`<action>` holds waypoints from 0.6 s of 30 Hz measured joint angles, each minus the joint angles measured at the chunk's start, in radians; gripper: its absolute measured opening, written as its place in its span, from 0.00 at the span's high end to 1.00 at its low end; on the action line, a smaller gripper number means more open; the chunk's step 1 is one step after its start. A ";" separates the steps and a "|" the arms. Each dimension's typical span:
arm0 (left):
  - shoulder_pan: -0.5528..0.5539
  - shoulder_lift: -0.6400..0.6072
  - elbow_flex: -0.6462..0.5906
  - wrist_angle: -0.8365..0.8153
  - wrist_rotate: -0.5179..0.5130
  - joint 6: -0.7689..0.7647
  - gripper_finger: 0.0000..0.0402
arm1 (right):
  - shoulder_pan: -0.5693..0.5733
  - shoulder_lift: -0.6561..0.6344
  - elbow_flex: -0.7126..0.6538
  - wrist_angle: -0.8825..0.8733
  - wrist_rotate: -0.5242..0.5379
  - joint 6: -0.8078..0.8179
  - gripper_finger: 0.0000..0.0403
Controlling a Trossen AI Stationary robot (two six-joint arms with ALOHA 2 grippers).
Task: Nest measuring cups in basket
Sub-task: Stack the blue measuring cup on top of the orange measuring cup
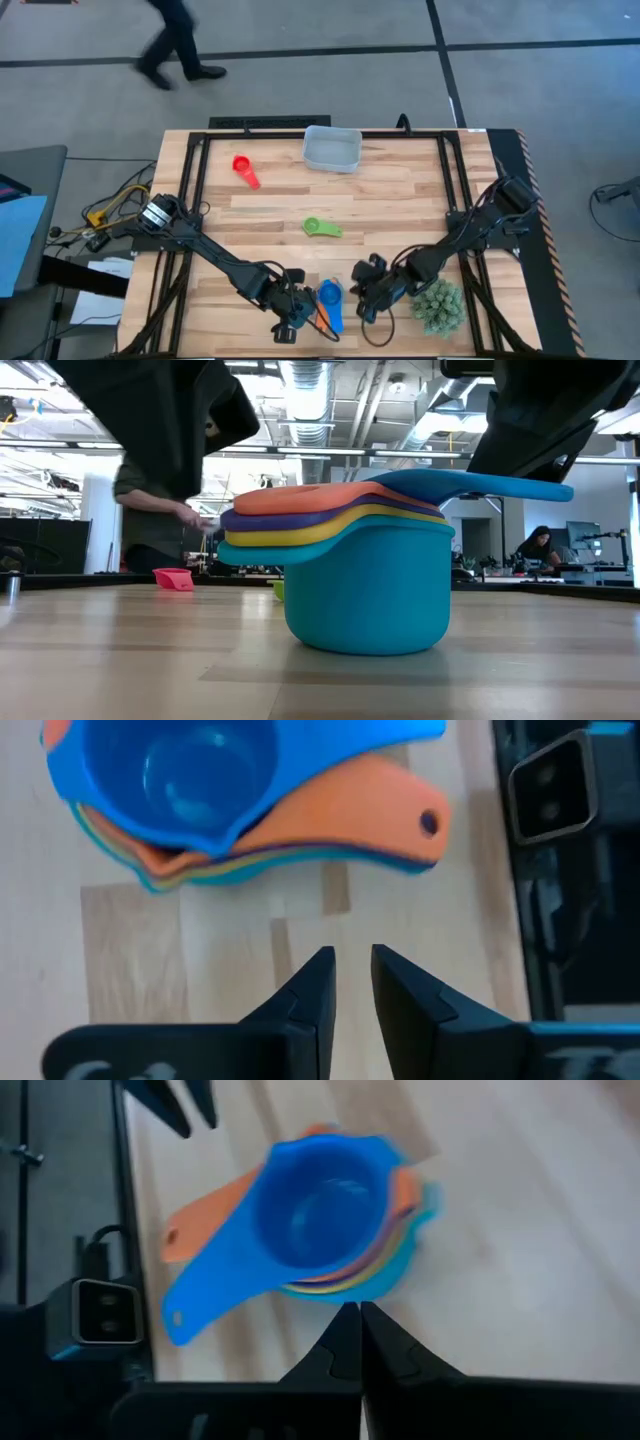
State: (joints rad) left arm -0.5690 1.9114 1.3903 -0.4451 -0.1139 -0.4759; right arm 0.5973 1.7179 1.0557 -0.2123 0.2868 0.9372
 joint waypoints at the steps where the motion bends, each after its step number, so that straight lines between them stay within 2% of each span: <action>1: 0.000 0.000 -0.001 0.007 0.000 -0.003 0.86 | 0.007 0.023 0.023 -0.001 -0.007 0.005 0.98; 11: 0.000 0.005 -0.034 0.055 0.002 -0.014 0.86 | 0.031 0.211 0.186 -0.017 -0.054 0.035 0.98; 18: 0.009 0.007 -0.035 0.069 0.005 0.024 0.86 | 0.038 0.240 0.242 -0.018 -0.054 0.056 0.97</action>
State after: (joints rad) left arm -0.5598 1.9182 1.3553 -0.3757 -0.1088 -0.4517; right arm 0.6355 1.9583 1.2973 -0.2300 0.2329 0.9928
